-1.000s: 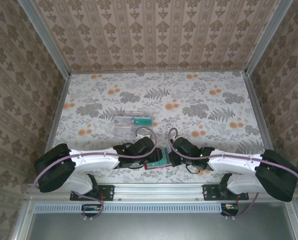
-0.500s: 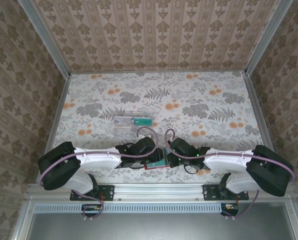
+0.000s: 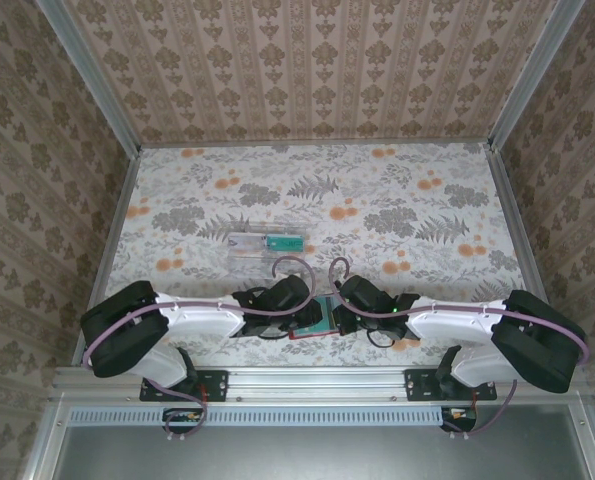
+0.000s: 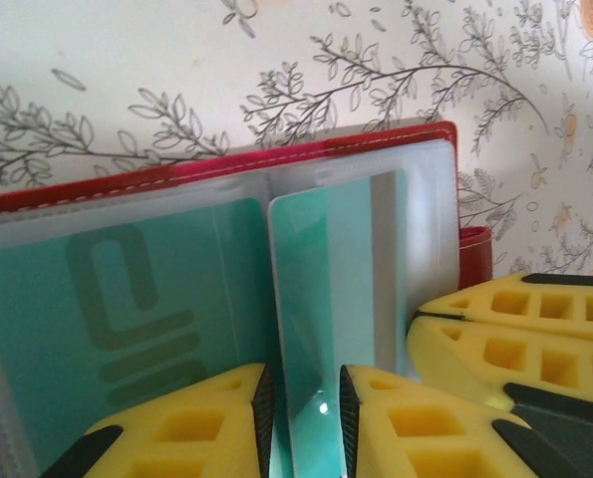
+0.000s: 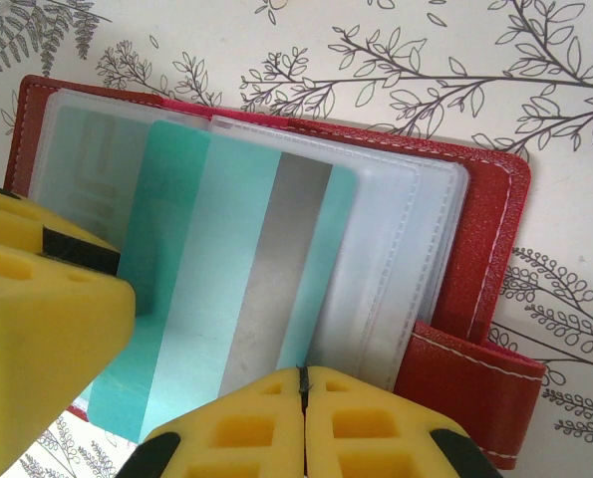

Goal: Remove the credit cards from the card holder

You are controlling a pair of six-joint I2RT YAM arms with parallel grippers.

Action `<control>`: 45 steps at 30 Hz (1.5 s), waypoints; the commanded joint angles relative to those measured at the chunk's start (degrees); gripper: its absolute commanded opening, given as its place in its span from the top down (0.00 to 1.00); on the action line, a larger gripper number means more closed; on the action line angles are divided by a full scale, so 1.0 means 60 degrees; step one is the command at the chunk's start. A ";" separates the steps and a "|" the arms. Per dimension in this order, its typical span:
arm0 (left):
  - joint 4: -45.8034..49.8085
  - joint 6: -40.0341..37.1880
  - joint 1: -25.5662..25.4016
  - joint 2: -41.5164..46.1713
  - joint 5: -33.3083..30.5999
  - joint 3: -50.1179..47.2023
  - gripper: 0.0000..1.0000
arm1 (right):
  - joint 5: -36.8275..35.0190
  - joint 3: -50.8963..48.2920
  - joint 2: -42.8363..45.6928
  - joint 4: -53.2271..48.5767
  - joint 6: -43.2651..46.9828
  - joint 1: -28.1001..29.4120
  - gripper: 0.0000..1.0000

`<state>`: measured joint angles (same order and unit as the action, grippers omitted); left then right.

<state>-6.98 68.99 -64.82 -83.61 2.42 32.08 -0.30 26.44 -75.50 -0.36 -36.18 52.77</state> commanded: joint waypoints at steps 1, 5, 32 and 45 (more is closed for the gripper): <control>-0.0249 0.0176 0.0064 -0.0111 0.0121 -0.0161 0.76 | 0.0079 0.0119 -0.0123 -0.0042 -0.0067 0.0068 0.91; -0.0367 0.0163 0.0080 -0.0165 0.0187 -0.0149 0.79 | 0.0088 0.0120 -0.0123 -0.0038 -0.0079 0.0070 0.91; -0.0554 0.0498 0.0232 0.0652 0.0122 -0.1006 0.92 | -0.0140 -0.0037 -0.0167 -0.0097 -0.0195 0.0082 0.92; 0.0983 0.0390 0.0391 0.2678 -0.0313 -0.1856 0.92 | -0.0176 0.0032 -0.0146 -0.0203 -0.0199 0.0070 0.92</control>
<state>-7.20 71.18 -63.16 -69.89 2.52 22.37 -0.38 26.44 -75.88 -0.14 -36.42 52.82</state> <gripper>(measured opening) 0.080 0.087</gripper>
